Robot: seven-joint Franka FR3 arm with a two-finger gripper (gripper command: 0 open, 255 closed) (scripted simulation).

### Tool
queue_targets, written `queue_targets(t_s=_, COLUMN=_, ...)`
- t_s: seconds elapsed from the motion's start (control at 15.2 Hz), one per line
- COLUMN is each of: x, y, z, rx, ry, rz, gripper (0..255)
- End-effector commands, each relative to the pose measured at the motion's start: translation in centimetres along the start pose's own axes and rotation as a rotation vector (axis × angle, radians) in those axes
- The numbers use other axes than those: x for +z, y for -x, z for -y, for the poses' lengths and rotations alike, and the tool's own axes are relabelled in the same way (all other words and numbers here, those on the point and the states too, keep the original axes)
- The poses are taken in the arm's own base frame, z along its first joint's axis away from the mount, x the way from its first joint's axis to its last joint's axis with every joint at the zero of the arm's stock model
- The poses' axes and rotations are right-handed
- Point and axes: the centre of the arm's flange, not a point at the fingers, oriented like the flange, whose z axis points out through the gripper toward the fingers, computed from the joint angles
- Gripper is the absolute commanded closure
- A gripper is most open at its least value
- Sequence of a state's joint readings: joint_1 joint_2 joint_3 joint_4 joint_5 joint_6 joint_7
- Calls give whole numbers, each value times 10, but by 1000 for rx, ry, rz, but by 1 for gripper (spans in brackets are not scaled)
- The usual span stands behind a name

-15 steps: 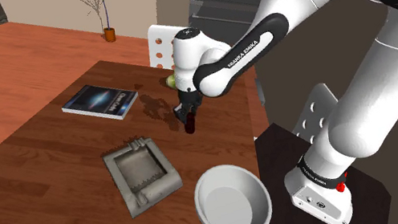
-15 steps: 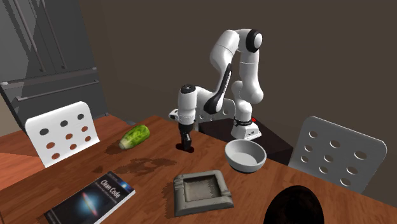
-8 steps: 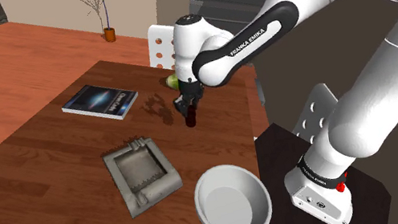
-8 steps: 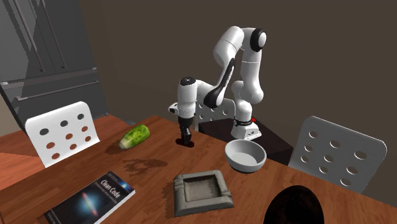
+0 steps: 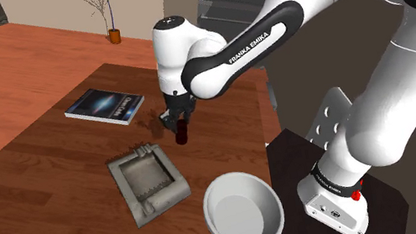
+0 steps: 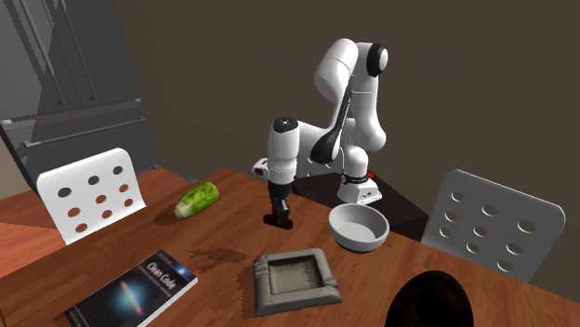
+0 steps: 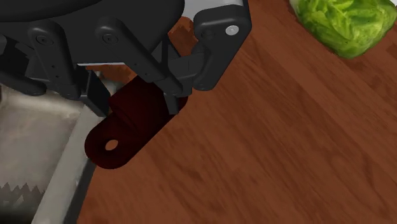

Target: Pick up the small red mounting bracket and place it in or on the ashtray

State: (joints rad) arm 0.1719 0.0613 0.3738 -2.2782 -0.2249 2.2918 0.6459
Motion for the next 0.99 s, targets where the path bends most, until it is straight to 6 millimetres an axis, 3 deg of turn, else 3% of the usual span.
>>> queue_targets(t_s=0.0, x=-9, y=-1, z=25, rx=1, ry=0, rz=0, gripper=255)
queue_targets(t_s=0.59, x=-34, y=-1, z=141, rx=1, ry=0, rz=0, gripper=255)
queue_targets(t_s=0.66, x=-36, y=-1, z=150, rx=1, ry=0, rz=0, gripper=255)
queue_targets(t_s=0.92, x=-15, y=0, z=153, rx=1, ry=0, rz=0, gripper=255)
